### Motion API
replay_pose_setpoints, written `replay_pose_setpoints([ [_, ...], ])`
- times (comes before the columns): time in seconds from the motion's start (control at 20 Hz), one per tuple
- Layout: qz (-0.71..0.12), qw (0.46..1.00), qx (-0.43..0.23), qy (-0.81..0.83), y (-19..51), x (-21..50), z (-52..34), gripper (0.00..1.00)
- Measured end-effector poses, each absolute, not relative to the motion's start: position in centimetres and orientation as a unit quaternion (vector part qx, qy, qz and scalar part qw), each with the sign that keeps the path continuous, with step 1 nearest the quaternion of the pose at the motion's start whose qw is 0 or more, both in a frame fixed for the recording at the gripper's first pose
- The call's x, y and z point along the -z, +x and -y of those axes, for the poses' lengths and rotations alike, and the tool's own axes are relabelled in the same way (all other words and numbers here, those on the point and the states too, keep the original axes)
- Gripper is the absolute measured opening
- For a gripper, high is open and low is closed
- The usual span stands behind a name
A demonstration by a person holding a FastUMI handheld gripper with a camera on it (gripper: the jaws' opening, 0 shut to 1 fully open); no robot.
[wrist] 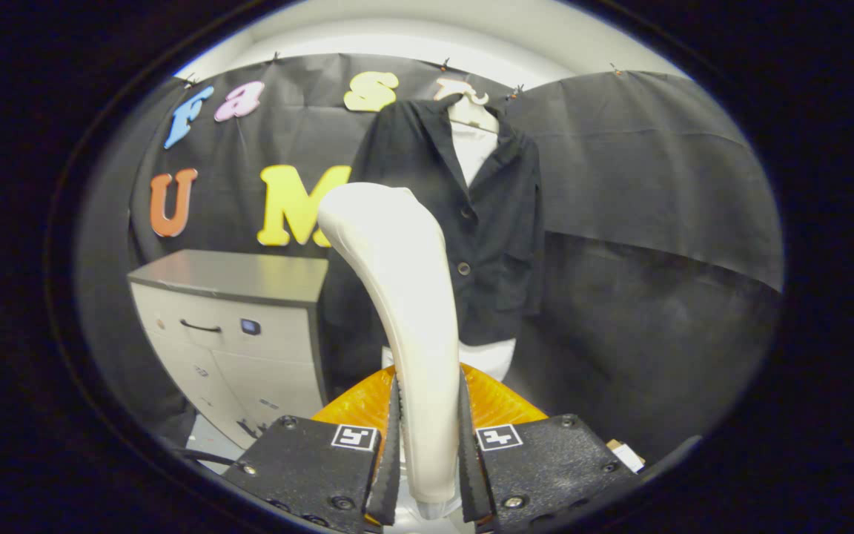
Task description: Iron the clothes twice with a garment steamer, once on the left side and once on the right side.
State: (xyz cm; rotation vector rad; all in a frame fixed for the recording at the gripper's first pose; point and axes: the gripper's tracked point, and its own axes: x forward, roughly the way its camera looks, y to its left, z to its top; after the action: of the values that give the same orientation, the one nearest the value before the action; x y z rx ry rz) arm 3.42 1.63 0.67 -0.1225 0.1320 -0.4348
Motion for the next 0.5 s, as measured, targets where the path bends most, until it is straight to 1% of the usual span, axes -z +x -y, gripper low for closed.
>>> replay_pose_setpoints([
  [0.15, -0.028, 0.985, 0.16, -0.057, 1.8, -3.6, -4.2, 0.35],
  [0.35, 0.026, 0.993, 0.107, -0.049, -2.3, -7.4, -5.4, 0.35],
  [0.5, 0.04, 0.996, 0.066, -0.052, -4.8, -8.2, -5.9, 0.35],
])
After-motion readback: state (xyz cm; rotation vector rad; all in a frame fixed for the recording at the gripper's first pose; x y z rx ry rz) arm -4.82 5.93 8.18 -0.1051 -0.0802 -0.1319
